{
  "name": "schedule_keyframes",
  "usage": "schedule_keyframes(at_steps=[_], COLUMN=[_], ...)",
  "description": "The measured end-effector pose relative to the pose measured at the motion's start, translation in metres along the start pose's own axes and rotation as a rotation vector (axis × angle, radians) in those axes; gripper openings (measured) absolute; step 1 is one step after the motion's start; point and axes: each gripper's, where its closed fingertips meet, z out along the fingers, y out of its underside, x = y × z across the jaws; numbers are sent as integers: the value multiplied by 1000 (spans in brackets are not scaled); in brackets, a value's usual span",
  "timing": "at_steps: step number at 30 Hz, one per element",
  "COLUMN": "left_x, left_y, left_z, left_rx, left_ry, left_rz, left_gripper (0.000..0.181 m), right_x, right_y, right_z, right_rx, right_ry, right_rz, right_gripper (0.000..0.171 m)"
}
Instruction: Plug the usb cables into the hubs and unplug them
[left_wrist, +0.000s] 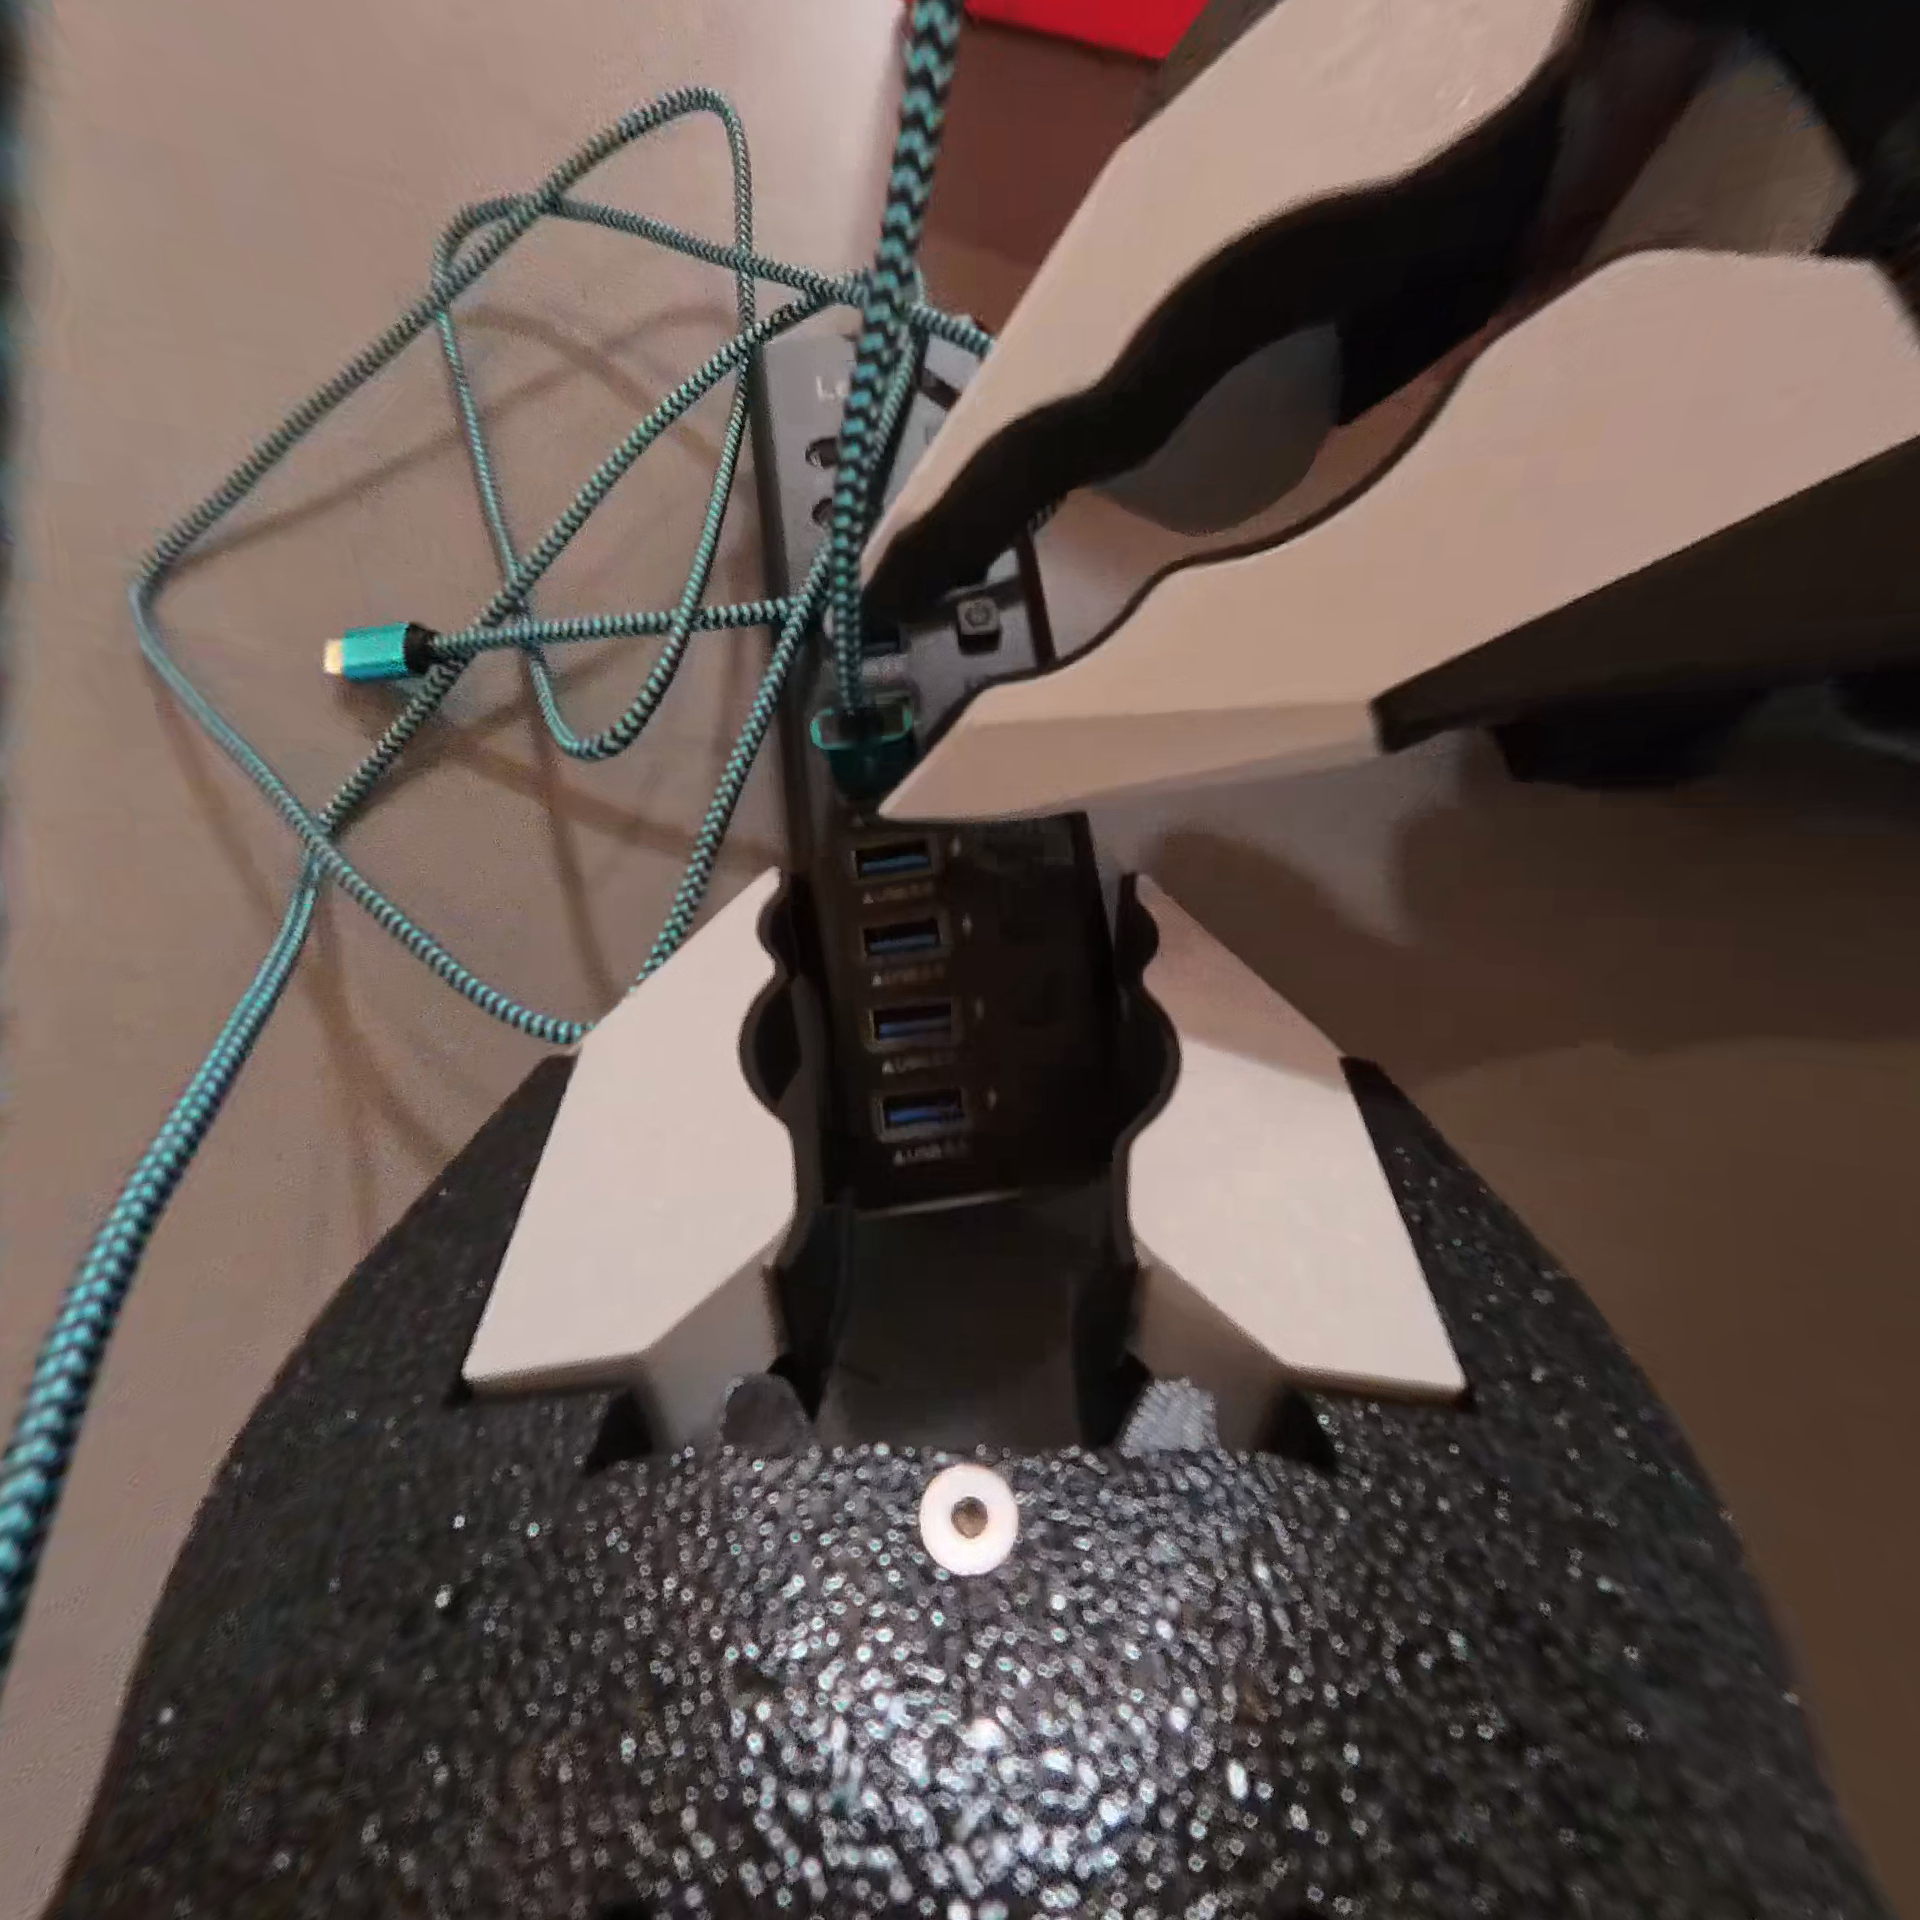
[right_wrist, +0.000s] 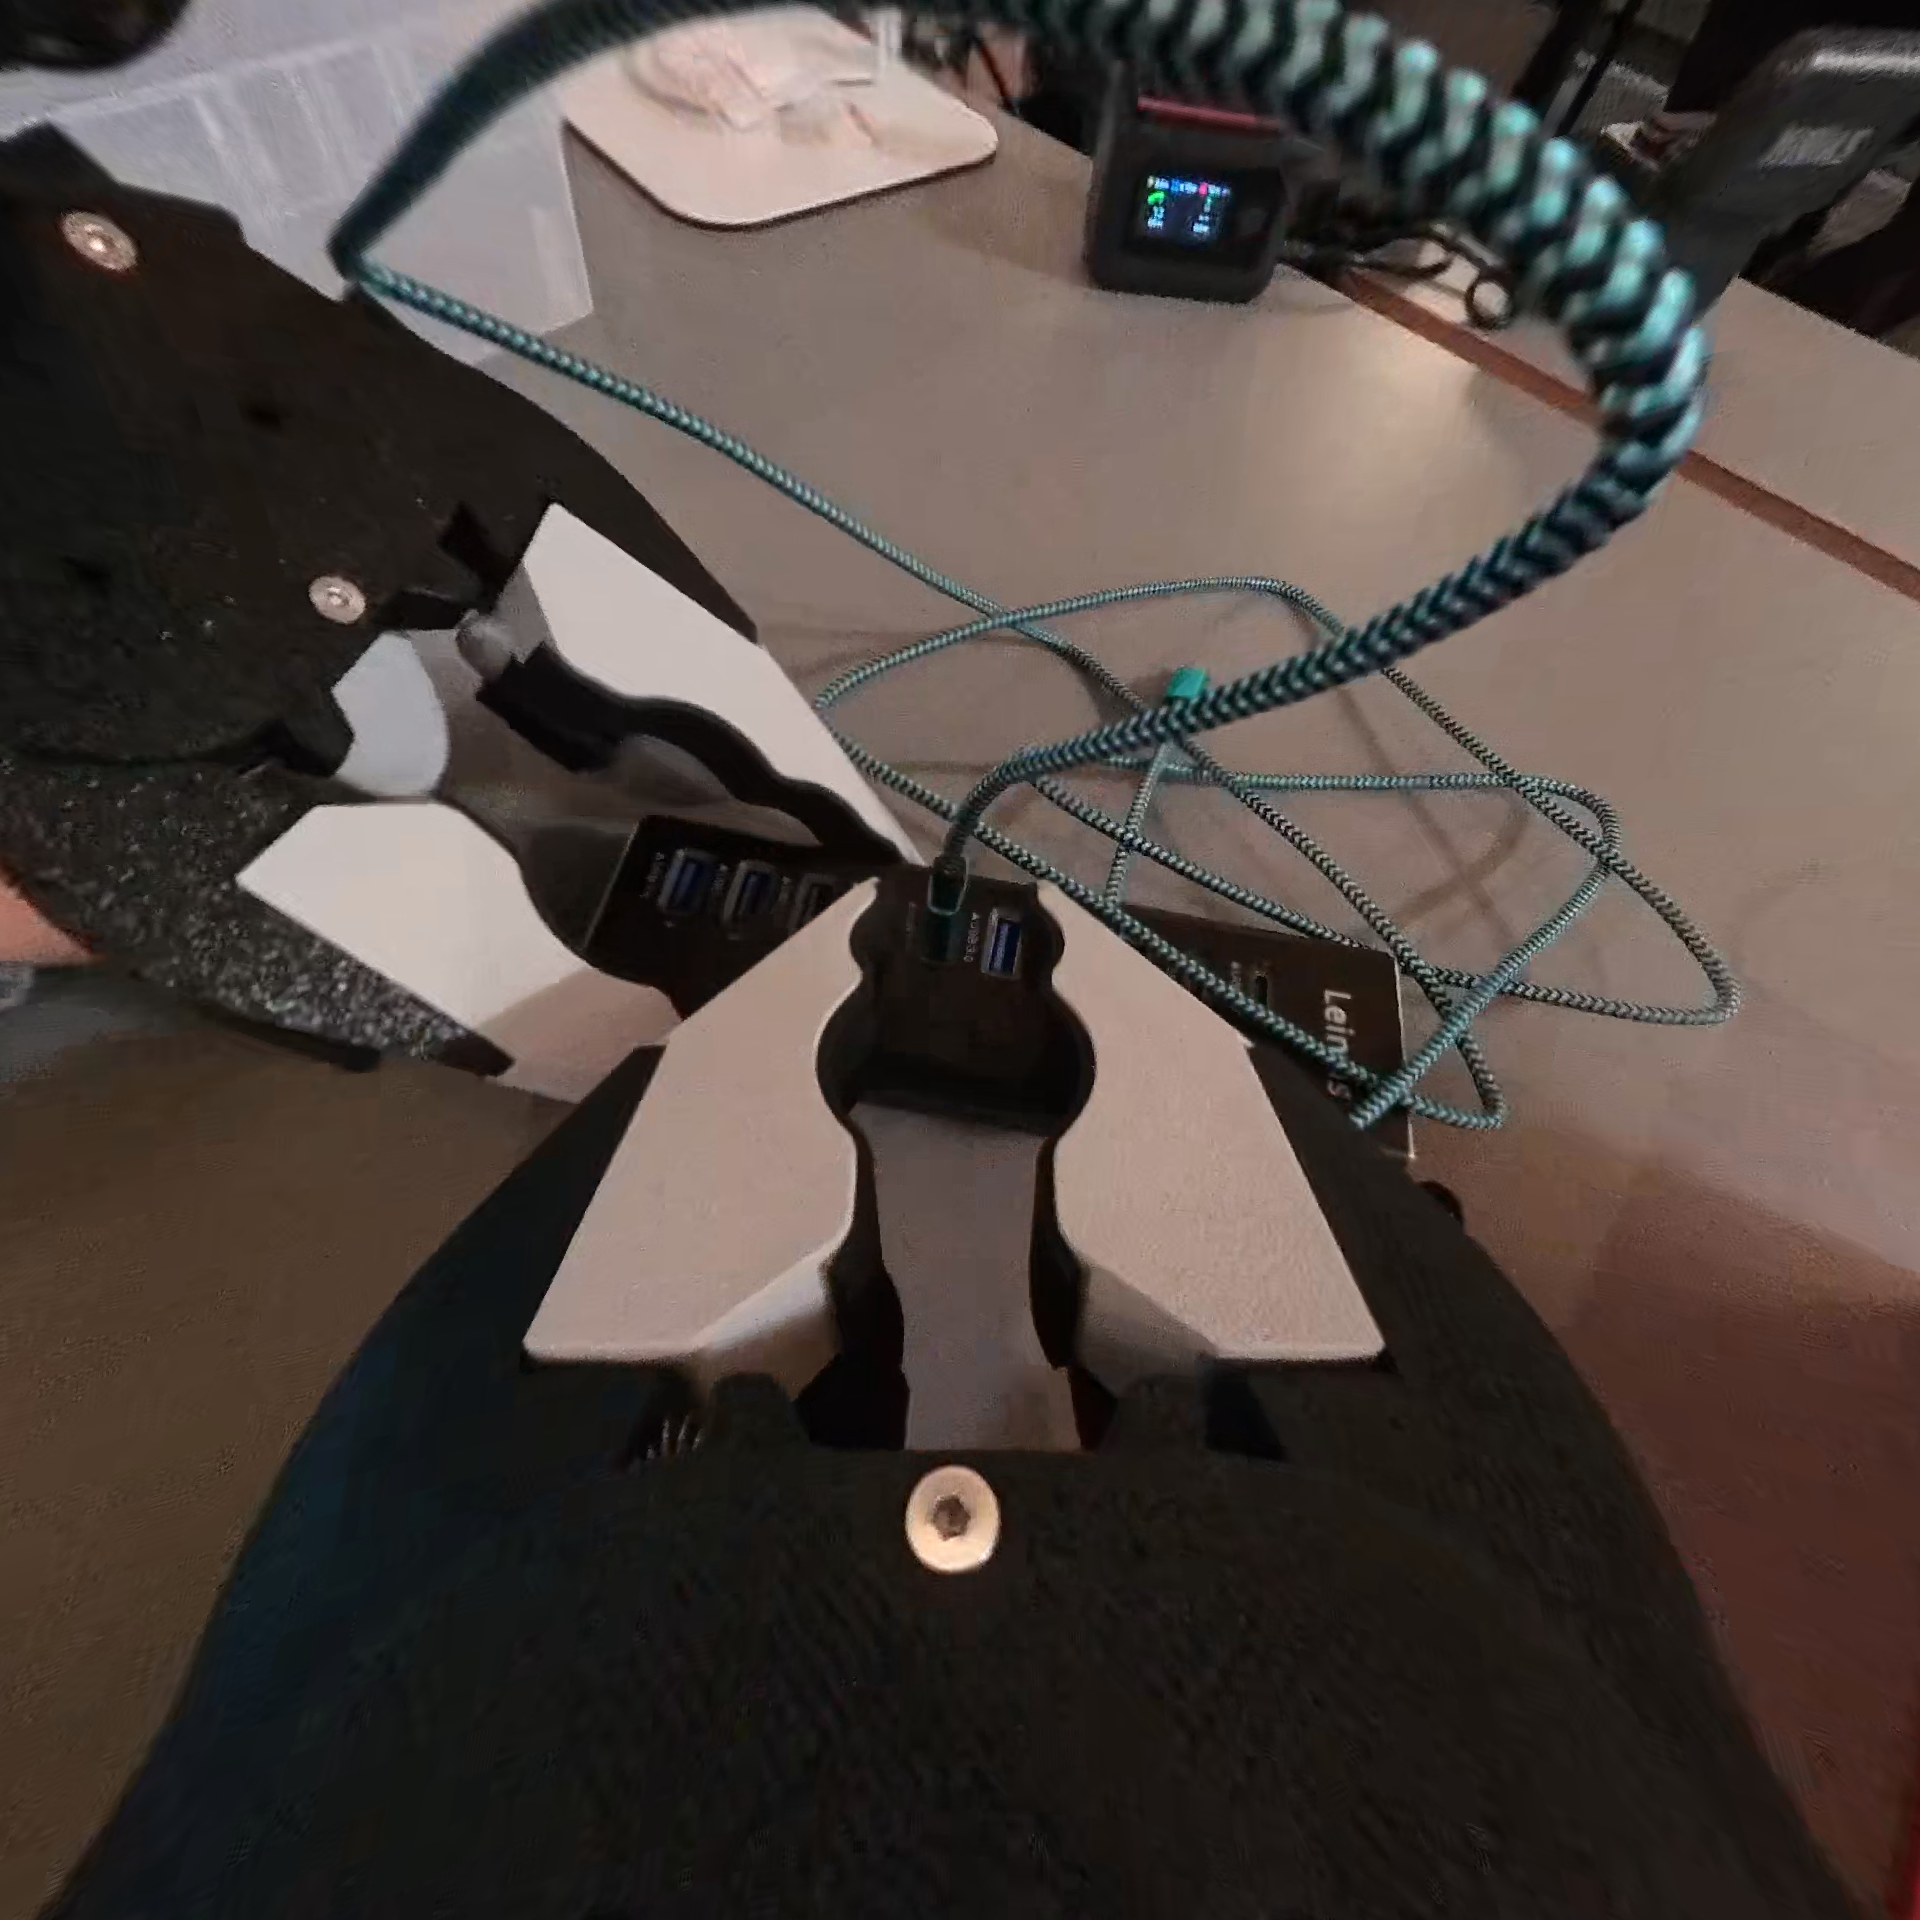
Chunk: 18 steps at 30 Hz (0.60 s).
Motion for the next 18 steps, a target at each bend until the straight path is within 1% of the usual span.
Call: schedule_keyframes(at_steps=[2, 4, 7, 10, 15, 17, 18], left_x=[0, 1, 0, -4, -5, -6, -8], left_y=[-4, -6, -7, -7, -7, -7, -8], left_z=[4, 9, 10, 9, 9, 10, 10], left_rx=[12, 39, 50, 50, 55, 53, 52], left_ry=[0, 22, 10, -11, -42, -53, -60], left_rz=[3, -30, -36, -62, -92, -101, -109], left_gripper=[61, 64, 64, 59, 59, 58, 56], right_x=[1, -1, -3, -3, -3, -2, -2], right_y=[1, 6, 4, 3, 1, 1, 0], right_z=[6, 12, 18, 18, 17, 17, 18], right_rx=[-13, -40, -20, 6, 35, 32, 25], right_ry=[4, -8, -20, -12, -55, -11, 34], right_rz=[1, 3, 14, -3, 86, 33, -38], right_gripper=[16, 14, 6, 6, 5, 5, 5])
